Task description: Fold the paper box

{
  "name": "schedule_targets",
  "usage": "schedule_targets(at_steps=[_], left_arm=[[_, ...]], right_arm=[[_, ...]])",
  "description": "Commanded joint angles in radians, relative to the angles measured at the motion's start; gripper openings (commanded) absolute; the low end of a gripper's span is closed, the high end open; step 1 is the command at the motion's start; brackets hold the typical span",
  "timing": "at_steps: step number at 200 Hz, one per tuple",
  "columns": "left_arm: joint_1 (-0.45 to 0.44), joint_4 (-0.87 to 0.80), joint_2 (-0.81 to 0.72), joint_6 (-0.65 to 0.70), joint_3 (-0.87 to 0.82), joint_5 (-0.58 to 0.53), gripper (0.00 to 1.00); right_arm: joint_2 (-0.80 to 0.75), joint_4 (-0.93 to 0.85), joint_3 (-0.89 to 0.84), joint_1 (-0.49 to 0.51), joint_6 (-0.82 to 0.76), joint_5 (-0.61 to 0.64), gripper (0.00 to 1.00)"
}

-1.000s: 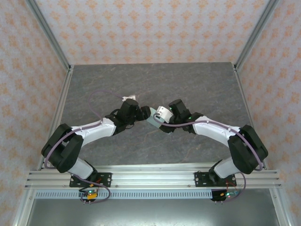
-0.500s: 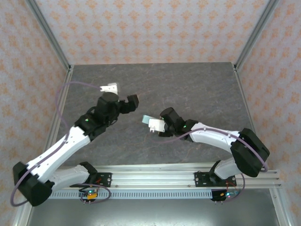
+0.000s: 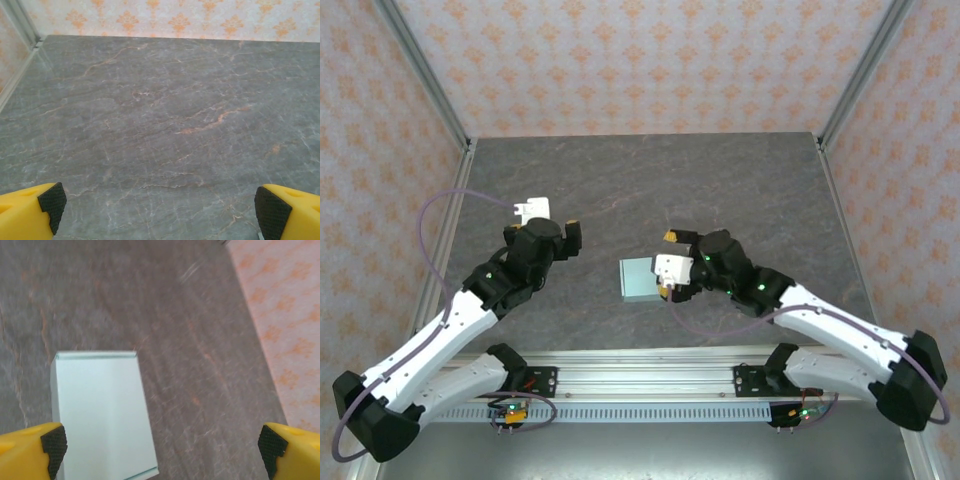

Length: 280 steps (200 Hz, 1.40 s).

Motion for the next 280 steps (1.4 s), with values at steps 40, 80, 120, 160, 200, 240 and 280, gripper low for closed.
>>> schedule_targets(at_steps=[40,80,120,160,200,240,280], left_arm=[[0.004,0.088,-0.169,0.089,-0.131,-0.039,1.0],[0.004,0.189,-0.371,0.263,-0.244,0.014,1.0],[0.004,0.296,-0.579,0.315,-0.373,0.02,1.0],[0.004,0.401,-0.554,0.377,-0.5,-0.114,1.0],[0.097,0.635,-0.253,0.425,-0.579,-0.139,1.0],[0.365,0.897,0.026,0.301,-0.609,0.117,1.0],[0.493,0.972,0.274,0.334,-0.495,0.339,1.0]], right_arm=[[-0.176,0.24,-0.014,-0.112,0.484,0.264,0.99],[-0.265,0.433,-0.128,-0.219,0.882,0.747,0.99],[-0.29,0.388,-0.189,-0.283,0.926,0.812,0.99],[-0.194,0.42,-0.254,-0.386,0.945,0.821,0.99],[-0.002,0.632,-0.347,-0.521,0.925,0.711,0.99],[0.23,0.873,-0.36,-0.588,0.875,0.589,0.99],[0.358,0.921,-0.264,-0.641,0.9,0.524,0.99]])
